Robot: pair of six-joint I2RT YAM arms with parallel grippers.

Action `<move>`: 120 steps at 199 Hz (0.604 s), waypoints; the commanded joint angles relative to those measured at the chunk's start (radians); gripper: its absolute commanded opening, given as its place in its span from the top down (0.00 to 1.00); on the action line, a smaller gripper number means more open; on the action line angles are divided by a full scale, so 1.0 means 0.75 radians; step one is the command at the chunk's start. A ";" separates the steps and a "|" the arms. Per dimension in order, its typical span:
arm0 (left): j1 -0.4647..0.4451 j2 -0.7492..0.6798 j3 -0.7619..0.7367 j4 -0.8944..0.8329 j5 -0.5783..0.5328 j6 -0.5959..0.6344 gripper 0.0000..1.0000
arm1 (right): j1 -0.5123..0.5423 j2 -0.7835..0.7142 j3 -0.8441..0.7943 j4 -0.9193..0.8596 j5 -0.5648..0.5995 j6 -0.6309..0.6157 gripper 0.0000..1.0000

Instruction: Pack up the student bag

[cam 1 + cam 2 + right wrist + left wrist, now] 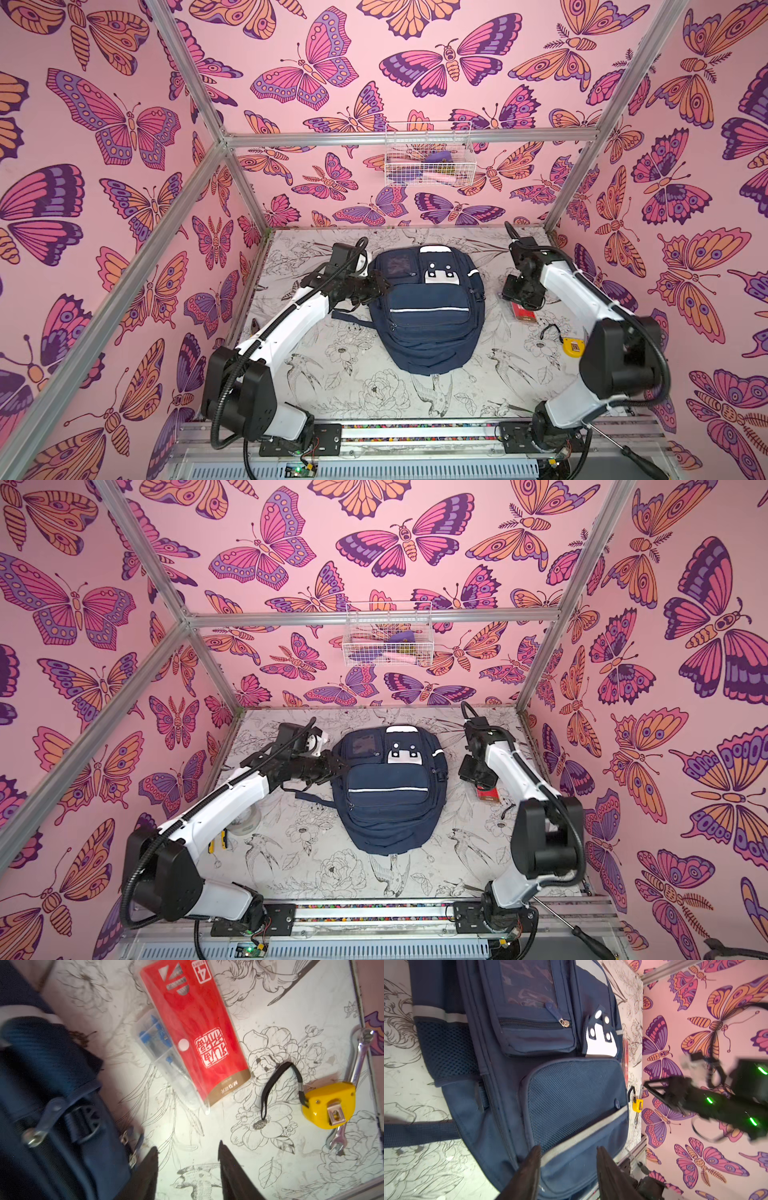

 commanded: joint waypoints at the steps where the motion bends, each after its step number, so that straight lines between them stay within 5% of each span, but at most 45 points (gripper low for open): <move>1: 0.003 -0.016 0.014 -0.072 0.040 0.048 0.58 | -0.004 0.106 0.118 -0.062 0.114 -0.066 0.56; 54: -0.024 -0.001 -0.005 -0.067 0.056 0.043 0.61 | -0.031 0.262 0.145 -0.012 0.131 -0.098 0.56; 120: -0.036 0.053 0.075 -0.064 0.070 0.049 0.65 | -0.033 0.309 0.096 0.044 0.085 -0.125 0.69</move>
